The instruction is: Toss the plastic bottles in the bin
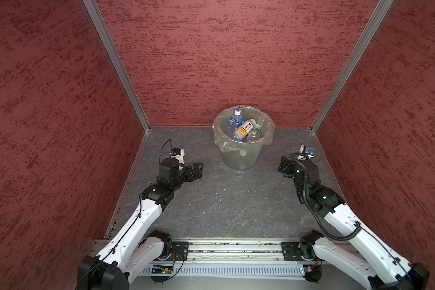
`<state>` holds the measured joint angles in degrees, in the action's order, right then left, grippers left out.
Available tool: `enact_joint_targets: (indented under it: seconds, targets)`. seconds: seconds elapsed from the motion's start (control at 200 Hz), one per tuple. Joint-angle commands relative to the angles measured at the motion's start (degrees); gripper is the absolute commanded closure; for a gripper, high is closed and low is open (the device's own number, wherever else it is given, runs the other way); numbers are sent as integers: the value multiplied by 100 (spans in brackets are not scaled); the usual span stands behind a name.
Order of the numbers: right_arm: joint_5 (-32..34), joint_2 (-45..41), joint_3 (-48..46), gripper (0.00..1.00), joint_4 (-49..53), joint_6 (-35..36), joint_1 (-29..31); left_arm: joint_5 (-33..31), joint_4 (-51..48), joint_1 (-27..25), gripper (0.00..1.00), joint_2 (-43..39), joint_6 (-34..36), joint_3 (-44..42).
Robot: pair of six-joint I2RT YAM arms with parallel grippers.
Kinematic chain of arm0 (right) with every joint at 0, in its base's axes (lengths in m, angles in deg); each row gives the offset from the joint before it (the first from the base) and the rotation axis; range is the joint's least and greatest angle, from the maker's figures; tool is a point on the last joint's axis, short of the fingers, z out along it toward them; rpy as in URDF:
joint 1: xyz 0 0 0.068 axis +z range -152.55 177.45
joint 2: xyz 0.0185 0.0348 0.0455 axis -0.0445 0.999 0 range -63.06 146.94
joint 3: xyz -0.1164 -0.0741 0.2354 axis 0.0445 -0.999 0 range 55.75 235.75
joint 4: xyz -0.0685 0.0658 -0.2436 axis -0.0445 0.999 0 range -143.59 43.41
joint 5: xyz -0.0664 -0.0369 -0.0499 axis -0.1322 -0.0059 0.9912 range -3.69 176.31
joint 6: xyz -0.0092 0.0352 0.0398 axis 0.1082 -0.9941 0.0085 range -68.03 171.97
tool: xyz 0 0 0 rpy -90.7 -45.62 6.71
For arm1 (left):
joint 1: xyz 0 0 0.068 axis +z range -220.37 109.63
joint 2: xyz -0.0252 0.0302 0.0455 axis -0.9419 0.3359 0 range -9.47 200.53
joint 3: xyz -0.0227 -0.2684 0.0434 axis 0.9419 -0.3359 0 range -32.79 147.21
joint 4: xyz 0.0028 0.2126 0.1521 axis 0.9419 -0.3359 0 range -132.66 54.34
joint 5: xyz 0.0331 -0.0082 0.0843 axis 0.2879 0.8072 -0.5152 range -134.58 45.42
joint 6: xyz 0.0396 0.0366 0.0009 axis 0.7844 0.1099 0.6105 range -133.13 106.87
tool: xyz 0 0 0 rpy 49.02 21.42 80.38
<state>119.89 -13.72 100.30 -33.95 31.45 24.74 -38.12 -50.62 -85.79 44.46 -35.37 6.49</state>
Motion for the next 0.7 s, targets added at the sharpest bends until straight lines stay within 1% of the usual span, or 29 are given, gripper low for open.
enact_joint_targets:
  seconds: [0.0, 0.13, 0.24, 0.291, 0.331, 0.391, 0.451, 0.541, 0.611, 0.651, 0.696]
  targets:
    - [291, -134, -315, 1, -608, 99, -57, -258, 265, 131, 1, 46, 60, 210]
    - [431, -293, -681, 1, -1180, 398, -83, -369, 425, 194, 0, 188, 287, 279]
    - [527, -171, -764, 1, -1367, 525, -164, -592, 507, 189, 0, 384, 573, 351]
    - [540, -55, -799, 1, -1470, 610, -209, -661, 583, 195, 1, 474, 812, 367]
    - [540, 15, -839, 1, -1570, 701, -247, -688, 738, 184, 1, 529, 1084, 296]
    - [447, 71, -942, 1, -1805, 801, -301, -808, 1034, 171, 1, 519, 1258, 123]
    - [291, 116, -1059, 2, -2078, 890, -365, -864, 1495, 155, 1, 454, 1594, -199]
    - [35, 234, -1145, 2, -2388, 1043, -481, -1364, 1995, 149, 1, 341, 1990, -582]
    - [-154, 363, -1162, 2, -2557, 1164, -589, -1845, 2080, 233, 1, 291, 2022, -738]
    - [-198, 460, -1143, 1, -2604, 1238, -634, -1980, 2145, 286, 1, 259, 2025, -823]
    - [-175, 580, -1125, 2, -2692, 1285, -665, -1983, 2336, 357, 1, 233, 2066, -949]
